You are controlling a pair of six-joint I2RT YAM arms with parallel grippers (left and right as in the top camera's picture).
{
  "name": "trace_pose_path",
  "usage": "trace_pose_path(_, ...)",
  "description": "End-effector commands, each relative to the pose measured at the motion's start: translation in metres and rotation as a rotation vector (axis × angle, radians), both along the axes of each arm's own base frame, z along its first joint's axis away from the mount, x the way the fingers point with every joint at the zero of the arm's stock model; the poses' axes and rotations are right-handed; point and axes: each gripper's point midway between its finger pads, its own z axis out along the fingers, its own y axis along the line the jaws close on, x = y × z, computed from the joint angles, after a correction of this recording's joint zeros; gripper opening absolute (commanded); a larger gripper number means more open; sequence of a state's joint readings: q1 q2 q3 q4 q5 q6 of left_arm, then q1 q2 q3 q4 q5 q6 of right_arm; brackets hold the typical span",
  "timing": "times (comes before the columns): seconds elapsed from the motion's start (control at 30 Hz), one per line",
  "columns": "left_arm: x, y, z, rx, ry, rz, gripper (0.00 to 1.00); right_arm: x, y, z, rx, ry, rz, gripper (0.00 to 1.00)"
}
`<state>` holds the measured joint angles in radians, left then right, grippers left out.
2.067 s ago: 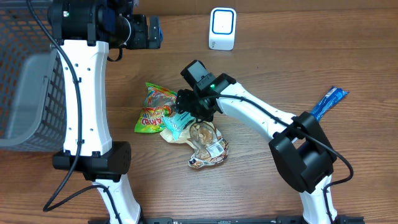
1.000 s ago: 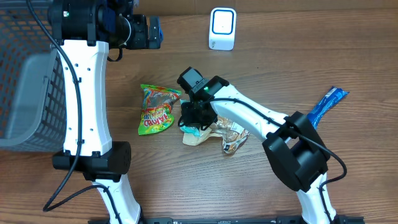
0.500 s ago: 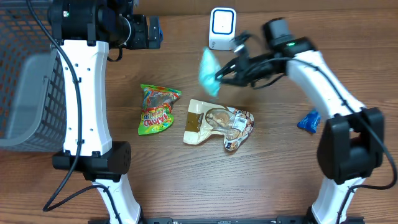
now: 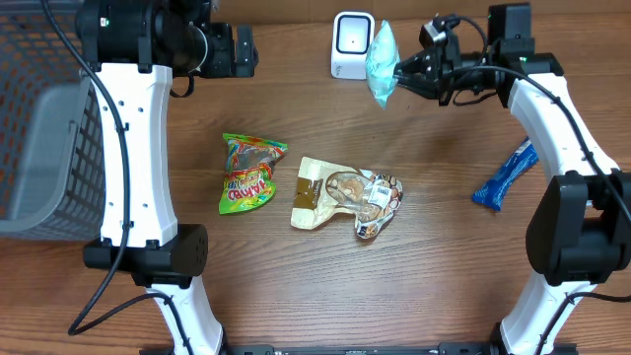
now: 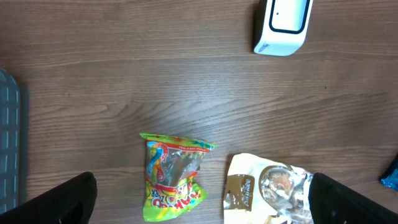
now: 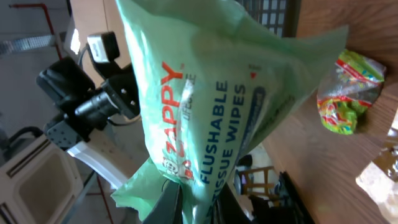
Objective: Scan the item barcode
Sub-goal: 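Hold the wipes pack over the white scanner with the right gripper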
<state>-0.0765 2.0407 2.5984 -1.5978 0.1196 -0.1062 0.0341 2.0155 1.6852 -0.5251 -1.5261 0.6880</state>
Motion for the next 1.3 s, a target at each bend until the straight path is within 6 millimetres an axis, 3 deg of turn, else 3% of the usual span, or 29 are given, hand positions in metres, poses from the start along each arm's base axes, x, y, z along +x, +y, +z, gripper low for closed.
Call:
trace_pose_path(0.0,0.002,0.001,0.002,-0.011,-0.006,0.014,1.00,-0.002,-0.010,0.038,0.026,0.106,0.011,0.04)
trace_pose_path(0.2,0.002,0.001,0.002,-0.011,-0.006,0.014,1.00,0.007,-0.011,0.061,0.020,0.127,0.010,0.04)
trace_pose_path(0.37,0.002,0.001,0.002,-0.011,-0.006,0.014,1.00,0.020,-0.004,0.079,0.016,-0.095,-0.049,0.04)
trace_pose_path(0.53,0.002,0.001,0.002,-0.011,-0.006,0.014,1.00,0.034,0.002,0.088,0.020,-0.202,-0.131,0.04)
trace_pose_path(0.67,0.002,0.001,0.002,-0.011,-0.006,0.014,1.00,0.019,0.003,0.087,0.023,0.003,-0.044,0.04)
trace_pose_path(0.8,0.002,0.001,0.002,-0.011,-0.006,0.014,1.00,0.017,-0.004,0.091,0.023,0.076,-0.031,0.04)
trace_pose_path(0.93,0.002,0.001,0.002,-0.011,-0.006,0.014,1.00,0.026,-0.006,0.096,0.034,-0.009,-0.090,0.04)
trace_pose_path(1.0,0.002,0.001,0.002,-0.011,-0.006,0.014,1.00,0.036,-0.003,0.097,0.035,-0.171,-0.149,0.04)
trace_pose_path(1.1,0.002,0.001,0.002,-0.011,-0.006,0.014,1.00,0.054,0.013,0.080,-0.022,-0.380,-0.247,0.04)
trace_pose_path(1.2,0.002,0.001,0.002,-0.011,-0.006,0.014,1.00,0.094,0.013,0.028,-0.264,-0.394,-0.489,0.04)
trace_pose_path(1.27,0.002,0.001,0.002,-0.011,-0.006,0.014,1.00,0.110,0.009,-0.003,-0.468,-0.434,-0.604,0.04)
